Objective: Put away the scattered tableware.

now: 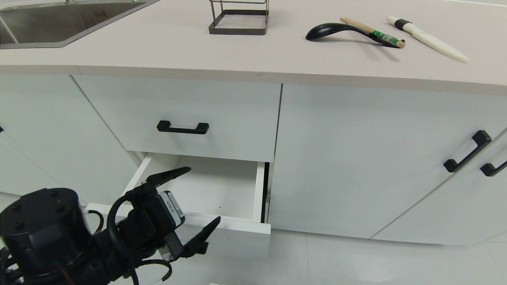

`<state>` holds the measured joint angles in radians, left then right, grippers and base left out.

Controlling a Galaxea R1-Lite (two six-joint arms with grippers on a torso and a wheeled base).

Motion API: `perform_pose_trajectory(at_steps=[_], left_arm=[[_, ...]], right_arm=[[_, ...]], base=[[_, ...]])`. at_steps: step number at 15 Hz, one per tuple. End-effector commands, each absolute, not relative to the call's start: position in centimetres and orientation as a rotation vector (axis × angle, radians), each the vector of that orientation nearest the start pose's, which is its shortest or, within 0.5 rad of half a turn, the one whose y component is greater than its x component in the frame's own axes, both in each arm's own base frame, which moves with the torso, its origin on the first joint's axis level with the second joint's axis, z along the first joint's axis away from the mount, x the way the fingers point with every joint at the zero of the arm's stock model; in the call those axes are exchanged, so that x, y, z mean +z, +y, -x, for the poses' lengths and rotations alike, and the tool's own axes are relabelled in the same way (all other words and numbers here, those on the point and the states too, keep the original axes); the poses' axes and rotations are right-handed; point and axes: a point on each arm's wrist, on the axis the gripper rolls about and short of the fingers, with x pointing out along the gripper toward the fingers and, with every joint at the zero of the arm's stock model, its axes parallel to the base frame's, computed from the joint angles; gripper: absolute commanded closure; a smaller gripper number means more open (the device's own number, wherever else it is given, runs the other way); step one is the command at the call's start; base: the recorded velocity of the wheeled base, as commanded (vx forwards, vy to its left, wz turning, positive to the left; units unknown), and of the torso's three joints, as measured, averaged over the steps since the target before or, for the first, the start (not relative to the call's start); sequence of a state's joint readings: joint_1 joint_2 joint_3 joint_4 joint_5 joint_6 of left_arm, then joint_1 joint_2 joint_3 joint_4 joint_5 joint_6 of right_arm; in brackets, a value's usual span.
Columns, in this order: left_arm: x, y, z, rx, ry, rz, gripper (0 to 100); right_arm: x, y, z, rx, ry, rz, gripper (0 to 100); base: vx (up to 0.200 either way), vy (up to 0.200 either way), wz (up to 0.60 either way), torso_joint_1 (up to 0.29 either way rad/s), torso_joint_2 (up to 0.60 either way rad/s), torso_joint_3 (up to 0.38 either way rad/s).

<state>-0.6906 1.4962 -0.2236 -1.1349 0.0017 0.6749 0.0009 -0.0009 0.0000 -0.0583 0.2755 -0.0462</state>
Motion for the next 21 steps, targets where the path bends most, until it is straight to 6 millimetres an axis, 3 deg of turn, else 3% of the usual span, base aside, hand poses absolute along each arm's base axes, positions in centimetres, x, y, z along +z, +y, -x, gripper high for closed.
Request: perform_pose_trajectory(at_steps=[1,5,7,9,11,14,19,21], left_arm=[[15.9,-14.6,-15.5,-0.759,-0.164,-0.645,0],[17.5,-15.5,-16.5,-0.962,-0.184,-0.568,0],[19.7,-15.5,-18.0,-1.159,-0.201,-0.534,0],[21.3,-14.4,-18.0,-1.241,-0.185,-0.508,0],[21.8,-12.0,-14.8,-1.260,-0.094,-0.395,0],[22.9,-7.8,-10.5,-1.149,-0.096,-0.195,0],[23.2,-3.7,-8.4,-0.861,-0.206,-0.160,0],[20.9,-2.4,-6.7,-0.740,-0.206,-0.166,0]], right_arm=[[8.1,0.6,2.4,0.276,-0.065,0.055,100],[8.2,0.6,2.4,0.276,-0.066,0.055,100],[8.2,0.6,2.4,0.275,-0.066,0.054,100],[8.1,0.6,2.4,0.276,-0.064,0.054,100],[8.1,0.6,2.4,0.275,-0.064,0.055,100],[8.2,0.6,2.4,0.275,-0.066,0.054,100],[8.1,0.6,2.4,0.275,-0.064,0.054,100],[8.1,0.6,2.4,0.275,-0.064,0.055,100]], base=[[0.000,0.000,0.00,0.000,0.00,0.000],[0.000,0.000,0.00,0.000,0.00,0.000],[0.000,0.000,0.00,0.000,0.00,0.000],[0.000,0.000,0.00,0.000,0.00,0.000],[0.000,0.000,0.00,0.000,0.00,0.000],[0.000,0.000,0.00,0.000,0.00,0.000],[0.000,0.000,0.00,0.000,0.00,0.000],[0.000,0.000,0.00,0.000,0.00,0.000]])
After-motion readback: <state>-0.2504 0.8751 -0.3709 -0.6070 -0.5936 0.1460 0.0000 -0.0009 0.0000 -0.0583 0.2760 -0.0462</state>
